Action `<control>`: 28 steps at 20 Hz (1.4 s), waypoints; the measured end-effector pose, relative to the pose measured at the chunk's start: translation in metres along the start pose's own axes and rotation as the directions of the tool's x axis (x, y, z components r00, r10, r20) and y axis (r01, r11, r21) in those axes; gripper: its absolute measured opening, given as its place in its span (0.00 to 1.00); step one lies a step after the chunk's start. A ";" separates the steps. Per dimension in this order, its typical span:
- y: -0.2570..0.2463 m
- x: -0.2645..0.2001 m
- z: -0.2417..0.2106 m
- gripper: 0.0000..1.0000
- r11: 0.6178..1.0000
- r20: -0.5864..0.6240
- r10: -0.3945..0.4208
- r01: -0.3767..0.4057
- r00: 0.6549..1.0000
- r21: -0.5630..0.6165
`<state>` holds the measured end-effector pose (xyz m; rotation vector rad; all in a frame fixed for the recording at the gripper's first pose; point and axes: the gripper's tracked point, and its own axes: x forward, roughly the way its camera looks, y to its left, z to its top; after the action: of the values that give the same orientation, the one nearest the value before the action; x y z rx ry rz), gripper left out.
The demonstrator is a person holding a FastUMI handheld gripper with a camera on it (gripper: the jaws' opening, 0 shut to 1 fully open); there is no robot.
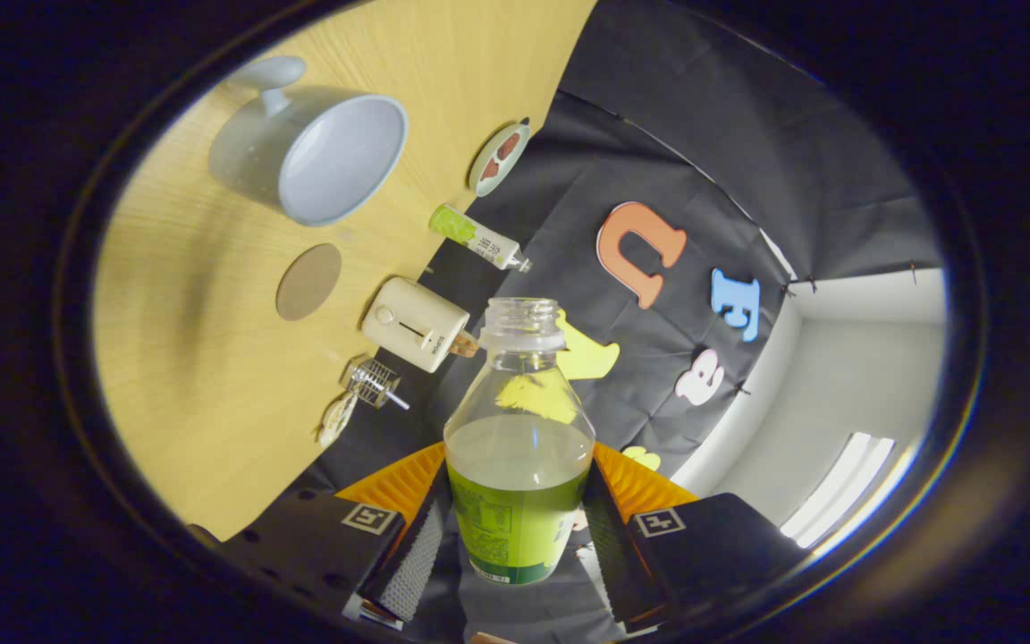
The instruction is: Take the bottle from table, then pour the juice into the cup, finally place the bottle on the coaster
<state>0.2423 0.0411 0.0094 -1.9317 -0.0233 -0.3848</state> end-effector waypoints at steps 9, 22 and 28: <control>0.038 0.000 0.023 0.82 0.730 0.126 0.268 -0.287 0.955 0.620; 0.050 0.057 0.042 0.82 -0.187 0.352 0.318 -0.305 0.881 0.934; 0.090 0.106 0.060 0.82 -0.335 0.327 0.318 -0.217 0.890 0.917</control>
<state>0.3757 0.0430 -0.0627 -0.0689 0.1491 0.0325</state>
